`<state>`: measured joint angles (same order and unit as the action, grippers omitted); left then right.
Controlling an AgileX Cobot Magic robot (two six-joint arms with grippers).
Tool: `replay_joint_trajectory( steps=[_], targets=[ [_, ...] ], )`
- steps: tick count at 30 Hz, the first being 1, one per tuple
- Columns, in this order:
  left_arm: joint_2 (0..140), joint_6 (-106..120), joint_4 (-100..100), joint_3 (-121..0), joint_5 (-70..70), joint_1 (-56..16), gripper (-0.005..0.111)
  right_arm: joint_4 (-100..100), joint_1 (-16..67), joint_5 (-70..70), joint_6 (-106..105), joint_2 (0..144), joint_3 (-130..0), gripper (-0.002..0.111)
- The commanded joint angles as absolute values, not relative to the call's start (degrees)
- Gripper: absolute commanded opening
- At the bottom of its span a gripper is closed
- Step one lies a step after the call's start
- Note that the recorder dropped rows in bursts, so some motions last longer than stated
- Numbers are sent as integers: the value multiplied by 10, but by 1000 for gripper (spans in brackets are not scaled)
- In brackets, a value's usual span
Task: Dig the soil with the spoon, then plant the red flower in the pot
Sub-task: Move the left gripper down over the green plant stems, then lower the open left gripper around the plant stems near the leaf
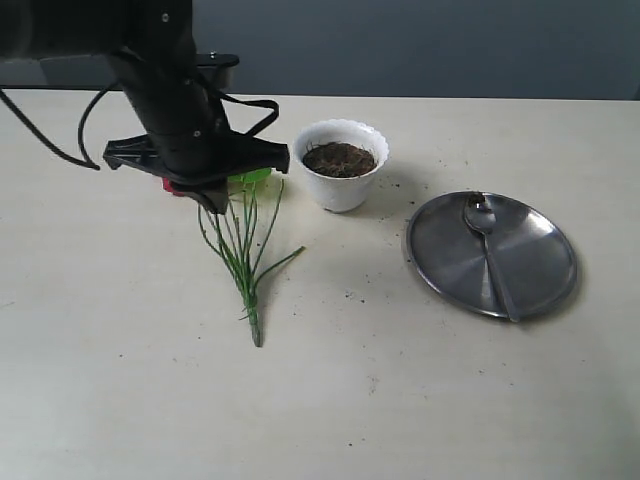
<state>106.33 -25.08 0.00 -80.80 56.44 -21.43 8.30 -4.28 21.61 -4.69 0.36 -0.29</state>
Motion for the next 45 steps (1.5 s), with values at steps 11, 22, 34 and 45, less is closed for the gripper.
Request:
replay_joint_trajectory(
  steps=[11, 22, 34, 45],
  targets=[
    [1146, -297, -7, -913, 656, -225, 1, 84, -45, 210, -50, 0, 0, -1],
    [1149, -276, -32, -921, 661, -229, 1, 87, -45, 208, -50, 0, 0, -1],
    [1145, -236, -57, -921, 630, -229, 1, 87, -45, 208, -50, 0, 0, -1],
    [1145, -236, -55, -921, 613, -229, 1, 87, -45, 208, -50, 0, 0, -1]
  ],
)
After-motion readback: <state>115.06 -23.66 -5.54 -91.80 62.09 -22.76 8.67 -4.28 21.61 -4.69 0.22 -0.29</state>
